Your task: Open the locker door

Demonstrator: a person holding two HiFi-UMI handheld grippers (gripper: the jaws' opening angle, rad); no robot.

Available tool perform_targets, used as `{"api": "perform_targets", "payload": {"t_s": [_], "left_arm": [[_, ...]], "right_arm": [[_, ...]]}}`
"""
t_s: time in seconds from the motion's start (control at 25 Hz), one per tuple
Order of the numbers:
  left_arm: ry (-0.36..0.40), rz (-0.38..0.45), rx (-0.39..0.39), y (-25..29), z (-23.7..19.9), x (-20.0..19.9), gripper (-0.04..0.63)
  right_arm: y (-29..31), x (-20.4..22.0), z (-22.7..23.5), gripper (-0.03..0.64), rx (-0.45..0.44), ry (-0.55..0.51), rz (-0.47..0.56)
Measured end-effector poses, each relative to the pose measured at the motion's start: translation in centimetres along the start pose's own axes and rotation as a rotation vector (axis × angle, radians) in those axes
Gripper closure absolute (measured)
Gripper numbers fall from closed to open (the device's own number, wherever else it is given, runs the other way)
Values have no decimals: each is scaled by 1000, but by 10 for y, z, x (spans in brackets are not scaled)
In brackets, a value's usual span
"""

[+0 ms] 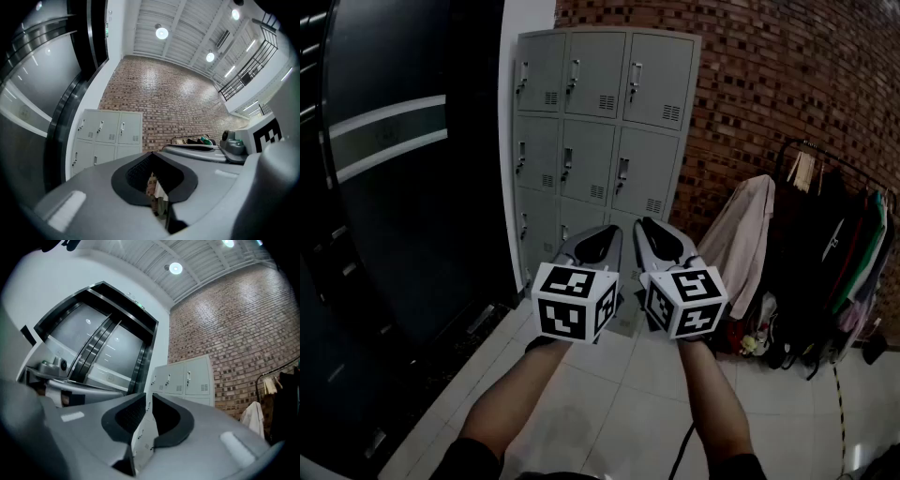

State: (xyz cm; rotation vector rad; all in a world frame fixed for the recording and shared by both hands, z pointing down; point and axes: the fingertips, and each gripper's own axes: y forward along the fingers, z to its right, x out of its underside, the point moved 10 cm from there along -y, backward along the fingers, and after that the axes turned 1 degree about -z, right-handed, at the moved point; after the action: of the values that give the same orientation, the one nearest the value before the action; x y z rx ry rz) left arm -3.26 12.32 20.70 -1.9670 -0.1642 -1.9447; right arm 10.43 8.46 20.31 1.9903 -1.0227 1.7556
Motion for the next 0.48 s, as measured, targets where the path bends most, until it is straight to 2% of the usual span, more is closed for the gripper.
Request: {"api": "perform_targets", "payload": {"t_s": [0.2, 0.48], "left_arm": [[-1, -24, -15, 31, -7, 19, 591], [-24, -38, -26, 78, -43, 46, 591]], "right_arm": [[21, 22, 20, 601, -1, 11, -17], [63, 61, 49, 597, 22, 40, -47]]}}
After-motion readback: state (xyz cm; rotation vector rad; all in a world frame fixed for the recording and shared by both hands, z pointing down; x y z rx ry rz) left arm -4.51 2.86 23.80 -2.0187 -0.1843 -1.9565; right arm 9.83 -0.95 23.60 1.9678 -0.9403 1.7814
